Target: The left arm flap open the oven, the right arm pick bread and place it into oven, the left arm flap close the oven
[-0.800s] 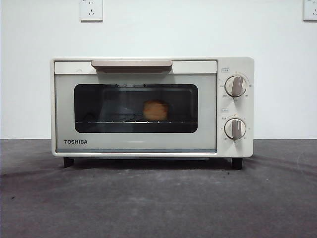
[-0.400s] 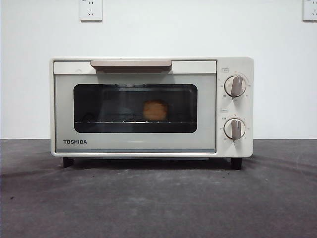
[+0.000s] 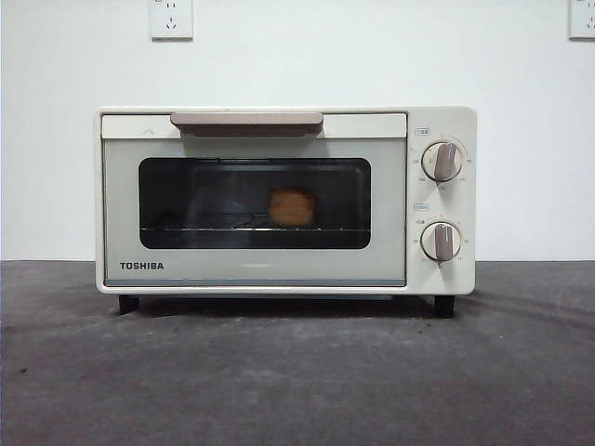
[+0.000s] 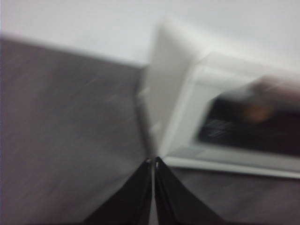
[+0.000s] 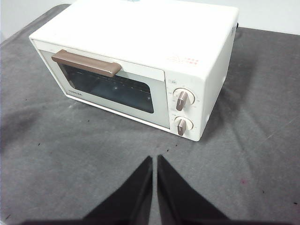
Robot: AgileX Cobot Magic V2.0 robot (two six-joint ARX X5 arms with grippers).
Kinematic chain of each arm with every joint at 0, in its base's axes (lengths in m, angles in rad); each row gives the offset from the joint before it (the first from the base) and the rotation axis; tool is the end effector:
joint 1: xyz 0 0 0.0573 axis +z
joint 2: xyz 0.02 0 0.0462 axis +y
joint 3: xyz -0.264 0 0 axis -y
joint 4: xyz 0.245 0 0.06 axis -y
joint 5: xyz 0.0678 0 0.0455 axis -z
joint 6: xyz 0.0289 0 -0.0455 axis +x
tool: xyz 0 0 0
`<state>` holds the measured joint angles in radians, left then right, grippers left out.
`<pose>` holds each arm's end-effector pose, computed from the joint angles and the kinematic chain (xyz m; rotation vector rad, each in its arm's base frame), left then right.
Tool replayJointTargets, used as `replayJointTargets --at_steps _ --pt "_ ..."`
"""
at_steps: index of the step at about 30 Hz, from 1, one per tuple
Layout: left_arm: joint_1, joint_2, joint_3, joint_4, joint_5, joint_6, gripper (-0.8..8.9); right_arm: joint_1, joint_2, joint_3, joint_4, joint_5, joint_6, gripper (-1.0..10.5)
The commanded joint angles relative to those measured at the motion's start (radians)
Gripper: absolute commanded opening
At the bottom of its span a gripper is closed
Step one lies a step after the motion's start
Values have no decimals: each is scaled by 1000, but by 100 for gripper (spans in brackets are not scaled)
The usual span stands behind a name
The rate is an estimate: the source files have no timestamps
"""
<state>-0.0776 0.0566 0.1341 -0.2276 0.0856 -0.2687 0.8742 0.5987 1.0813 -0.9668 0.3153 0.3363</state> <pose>0.0911 -0.0096 0.1828 -0.2682 0.1712 -0.1417 0.0553 0.0521 0.3748 0.0484 0.4906 0.4706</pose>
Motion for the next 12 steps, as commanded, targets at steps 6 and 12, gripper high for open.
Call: replayJointTargets --at_steps 6,12 --pt "21 -53 -106 34 -109 101 21 9 5 5 10 3 -11 13" --pt "39 -53 -122 39 -116 163 21 9 5 5 10 3 -11 13"
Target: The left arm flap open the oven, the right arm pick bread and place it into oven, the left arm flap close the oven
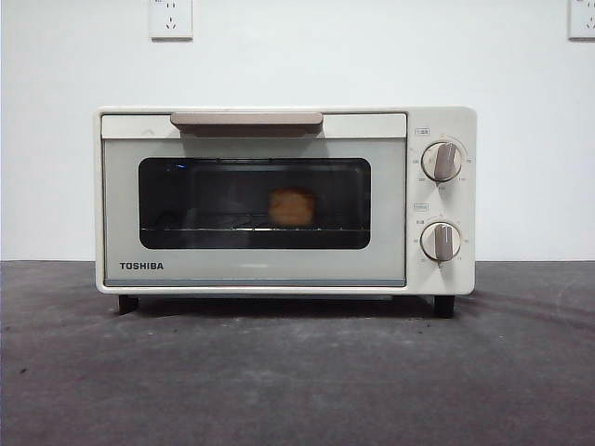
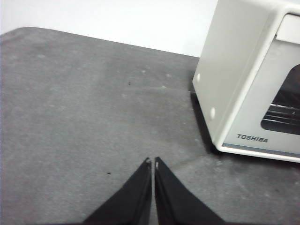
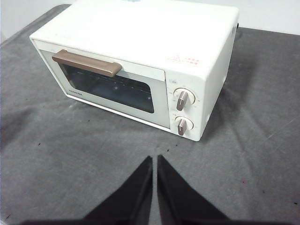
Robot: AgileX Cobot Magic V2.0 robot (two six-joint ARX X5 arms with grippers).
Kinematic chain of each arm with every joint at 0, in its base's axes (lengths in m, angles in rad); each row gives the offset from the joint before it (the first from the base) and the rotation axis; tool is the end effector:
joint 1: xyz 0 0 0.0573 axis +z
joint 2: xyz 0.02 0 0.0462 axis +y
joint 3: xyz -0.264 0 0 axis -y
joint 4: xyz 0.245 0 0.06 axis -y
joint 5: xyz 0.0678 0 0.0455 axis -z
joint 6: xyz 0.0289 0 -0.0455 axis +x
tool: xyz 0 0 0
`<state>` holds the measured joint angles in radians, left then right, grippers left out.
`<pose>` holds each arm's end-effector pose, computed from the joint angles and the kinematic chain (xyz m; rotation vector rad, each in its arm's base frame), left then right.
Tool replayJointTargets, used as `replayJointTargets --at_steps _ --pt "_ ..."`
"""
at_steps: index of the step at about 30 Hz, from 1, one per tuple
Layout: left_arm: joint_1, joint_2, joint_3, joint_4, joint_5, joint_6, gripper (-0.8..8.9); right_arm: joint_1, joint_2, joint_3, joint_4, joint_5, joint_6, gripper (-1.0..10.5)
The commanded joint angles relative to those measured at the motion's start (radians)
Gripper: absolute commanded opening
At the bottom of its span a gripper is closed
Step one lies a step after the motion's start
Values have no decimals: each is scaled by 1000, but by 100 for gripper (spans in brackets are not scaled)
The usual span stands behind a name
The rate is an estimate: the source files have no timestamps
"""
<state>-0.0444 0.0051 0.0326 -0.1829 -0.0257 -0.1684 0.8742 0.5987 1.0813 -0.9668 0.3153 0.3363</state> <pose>0.0947 -0.0035 0.1566 -0.1626 0.1565 -0.0055 0.0553 0.0521 0.3748 0.0484 0.4906 0.4706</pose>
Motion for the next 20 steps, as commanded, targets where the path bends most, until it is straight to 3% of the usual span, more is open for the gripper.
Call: replayJointTargets --at_steps 1,20 --pt "7 -2 -21 -5 -5 84 21 9 5 5 10 3 -11 13" --pt "7 -2 -21 -5 -5 94 21 9 5 5 10 3 -11 13"
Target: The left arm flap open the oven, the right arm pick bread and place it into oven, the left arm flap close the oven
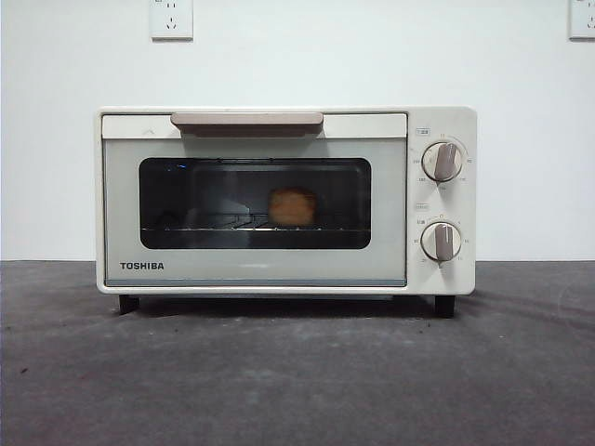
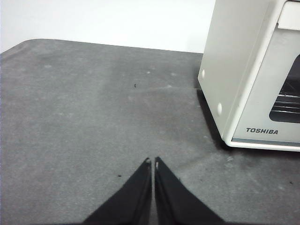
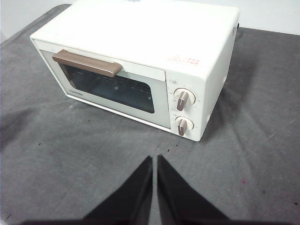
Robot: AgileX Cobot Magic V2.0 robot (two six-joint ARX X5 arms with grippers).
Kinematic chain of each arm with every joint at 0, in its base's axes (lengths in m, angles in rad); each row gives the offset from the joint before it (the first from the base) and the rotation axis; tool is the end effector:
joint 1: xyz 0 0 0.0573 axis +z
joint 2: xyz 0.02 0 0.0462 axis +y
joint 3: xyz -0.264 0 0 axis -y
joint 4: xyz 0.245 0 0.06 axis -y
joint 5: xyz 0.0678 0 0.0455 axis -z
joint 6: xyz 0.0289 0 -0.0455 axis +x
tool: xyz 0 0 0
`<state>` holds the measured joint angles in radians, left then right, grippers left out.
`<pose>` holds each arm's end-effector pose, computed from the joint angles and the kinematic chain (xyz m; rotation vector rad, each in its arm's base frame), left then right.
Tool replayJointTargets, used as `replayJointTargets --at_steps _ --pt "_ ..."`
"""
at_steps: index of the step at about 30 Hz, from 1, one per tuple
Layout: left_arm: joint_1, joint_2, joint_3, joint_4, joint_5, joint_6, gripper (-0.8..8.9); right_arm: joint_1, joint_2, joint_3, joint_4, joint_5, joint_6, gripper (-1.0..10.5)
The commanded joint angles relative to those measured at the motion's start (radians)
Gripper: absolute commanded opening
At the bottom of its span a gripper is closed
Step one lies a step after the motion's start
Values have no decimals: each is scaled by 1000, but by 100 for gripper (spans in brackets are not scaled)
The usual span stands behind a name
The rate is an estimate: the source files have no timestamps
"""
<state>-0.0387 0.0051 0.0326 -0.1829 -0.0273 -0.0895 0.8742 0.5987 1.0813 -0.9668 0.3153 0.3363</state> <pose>0.0947 -0.0029 0.1566 -0.0842 0.1557 -0.0044 0.0553 0.0521 0.3748 0.0484 0.4906 0.4706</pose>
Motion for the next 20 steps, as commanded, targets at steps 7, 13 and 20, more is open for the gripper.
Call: replayJointTargets --at_steps 7,13,20 --pt "1 -2 -21 -5 -3 15 21 -20 0 -9 15 0 -12 13" --pt "1 -2 -21 -5 -3 15 21 -282 -51 -256 381 -34 -41 13" --pt "1 -2 -21 -4 -3 15 21 -613 -246 -681 737 -137 -121 13"
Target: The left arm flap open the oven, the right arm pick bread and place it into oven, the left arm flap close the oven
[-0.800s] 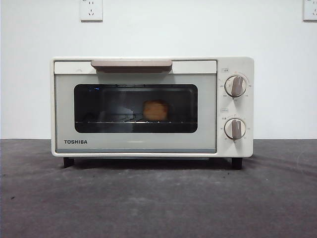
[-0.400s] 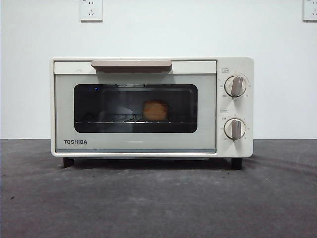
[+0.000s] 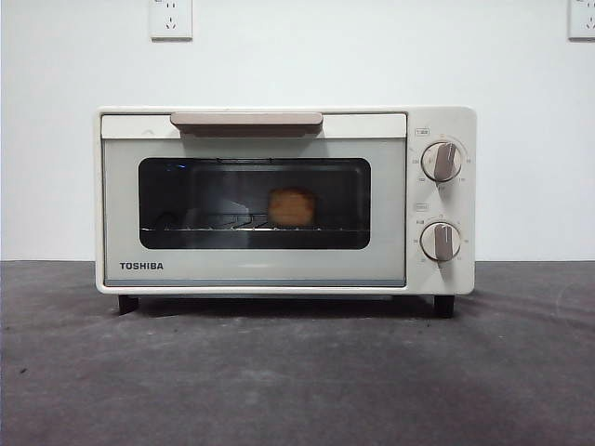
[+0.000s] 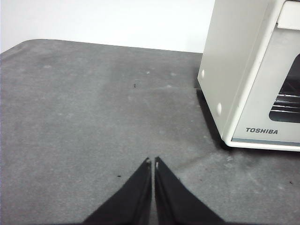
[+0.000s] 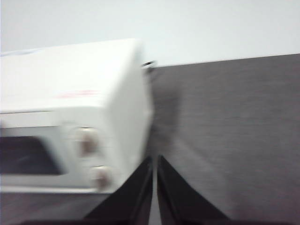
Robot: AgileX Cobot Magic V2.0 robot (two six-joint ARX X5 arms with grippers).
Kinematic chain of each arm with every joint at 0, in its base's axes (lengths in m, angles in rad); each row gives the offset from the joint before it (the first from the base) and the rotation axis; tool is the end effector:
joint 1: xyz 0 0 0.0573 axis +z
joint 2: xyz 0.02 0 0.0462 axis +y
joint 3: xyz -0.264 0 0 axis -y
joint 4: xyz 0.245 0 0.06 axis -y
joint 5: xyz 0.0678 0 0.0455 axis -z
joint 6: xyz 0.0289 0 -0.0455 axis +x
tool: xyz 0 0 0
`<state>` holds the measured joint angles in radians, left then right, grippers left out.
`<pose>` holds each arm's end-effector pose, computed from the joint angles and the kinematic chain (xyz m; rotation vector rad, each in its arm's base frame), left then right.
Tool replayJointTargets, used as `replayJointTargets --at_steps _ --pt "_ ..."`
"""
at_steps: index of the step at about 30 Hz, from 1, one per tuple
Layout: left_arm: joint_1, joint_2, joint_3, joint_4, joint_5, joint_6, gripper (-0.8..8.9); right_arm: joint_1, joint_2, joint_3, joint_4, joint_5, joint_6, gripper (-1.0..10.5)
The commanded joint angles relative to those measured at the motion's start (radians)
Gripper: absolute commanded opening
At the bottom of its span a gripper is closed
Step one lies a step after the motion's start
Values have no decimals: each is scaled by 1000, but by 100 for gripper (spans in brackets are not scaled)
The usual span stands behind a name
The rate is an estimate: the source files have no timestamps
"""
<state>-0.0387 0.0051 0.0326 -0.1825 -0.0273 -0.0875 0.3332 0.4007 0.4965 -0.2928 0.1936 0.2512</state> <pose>0.0948 -0.0029 0.1566 -0.0822 0.1553 -0.0046 0.1052 0.0305 0.2708 0.1987 0.2066 0.1144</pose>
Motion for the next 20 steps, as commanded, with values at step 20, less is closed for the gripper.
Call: replayJointTargets --at_steps 20 --pt "1 -2 -21 -5 -3 13 21 -307 -395 -433 74 -174 -259 14"
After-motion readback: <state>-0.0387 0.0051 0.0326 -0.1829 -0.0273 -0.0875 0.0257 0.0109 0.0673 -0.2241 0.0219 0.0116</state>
